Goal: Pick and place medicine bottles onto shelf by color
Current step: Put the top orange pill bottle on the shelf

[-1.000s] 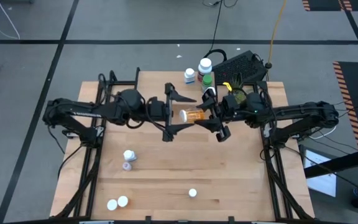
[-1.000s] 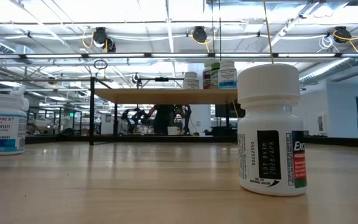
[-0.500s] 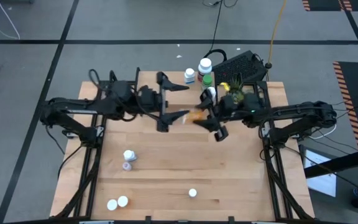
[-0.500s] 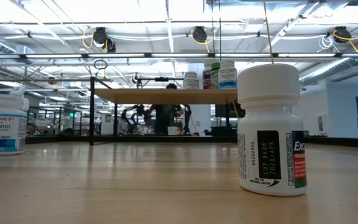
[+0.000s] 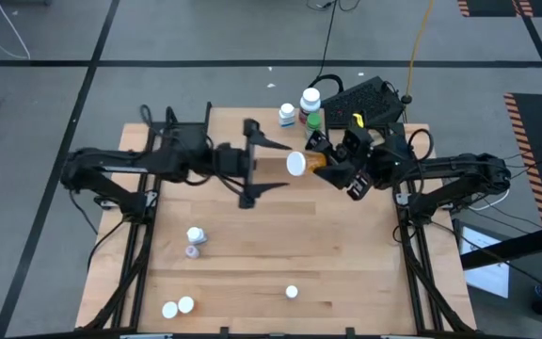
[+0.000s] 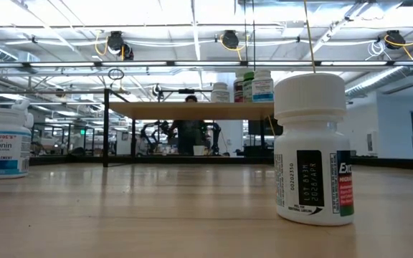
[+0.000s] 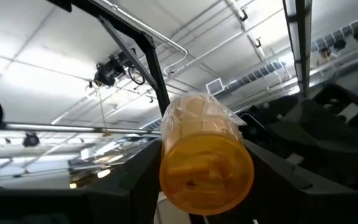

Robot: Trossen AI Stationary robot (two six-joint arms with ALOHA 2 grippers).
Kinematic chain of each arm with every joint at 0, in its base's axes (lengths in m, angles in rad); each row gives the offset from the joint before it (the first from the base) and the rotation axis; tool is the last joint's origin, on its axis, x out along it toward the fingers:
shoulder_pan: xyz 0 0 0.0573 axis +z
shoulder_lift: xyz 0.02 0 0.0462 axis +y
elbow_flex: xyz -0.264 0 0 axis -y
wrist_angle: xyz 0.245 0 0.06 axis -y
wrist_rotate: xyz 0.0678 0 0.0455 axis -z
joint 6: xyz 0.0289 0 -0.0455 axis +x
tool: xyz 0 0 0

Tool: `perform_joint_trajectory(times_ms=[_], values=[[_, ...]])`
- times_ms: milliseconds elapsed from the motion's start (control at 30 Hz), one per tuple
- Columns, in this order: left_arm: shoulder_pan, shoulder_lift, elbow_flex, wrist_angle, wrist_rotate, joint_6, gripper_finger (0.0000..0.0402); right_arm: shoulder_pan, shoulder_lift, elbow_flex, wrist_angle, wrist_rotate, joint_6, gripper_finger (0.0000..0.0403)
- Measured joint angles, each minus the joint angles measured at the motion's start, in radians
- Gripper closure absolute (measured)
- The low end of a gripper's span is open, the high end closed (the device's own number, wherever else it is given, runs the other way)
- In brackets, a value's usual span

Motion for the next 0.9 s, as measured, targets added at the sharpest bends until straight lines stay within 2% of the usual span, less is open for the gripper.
perform_joint_trajectory(times_ms=[200, 300, 467, 633, 733, 900], values=[[0.0, 0.096, 0.001, 0.174, 0.003, 0.084, 0.006, 0.0, 0.0, 0.0, -0.018, -0.024, 0.151, 0.0211], [0.0, 0.123, 0.0, 0.216, 0.052, 0.084, 0.006, 0.0, 0.0, 0.0, -0.08, -0.022, 0.183, 0.0211], [0.0, 0.137, 0.001, 0.216, 0.066, 0.038, 0.006, 0.0, 0.0, 0.0, -0.2, 0.027, 0.197, 0.0211], [0.007, 0.133, 0.0, 0.197, 0.049, 0.02, 0.0064, 0.0, 0.0, 0.0, -0.181, 0.03, 0.191, 0.0211], [0.025, 0.123, 0.0, 0.171, 0.05, -0.02, 0.0086, 0.0, 0.0, 0.0, -0.176, 0.03, 0.195, 0.0211], [0.049, 0.098, 0.0, 0.159, 0.067, -0.088, 0.0153, 0.006, 0.0, 0.0, -0.166, 0.037, 0.18, 0.0211]])
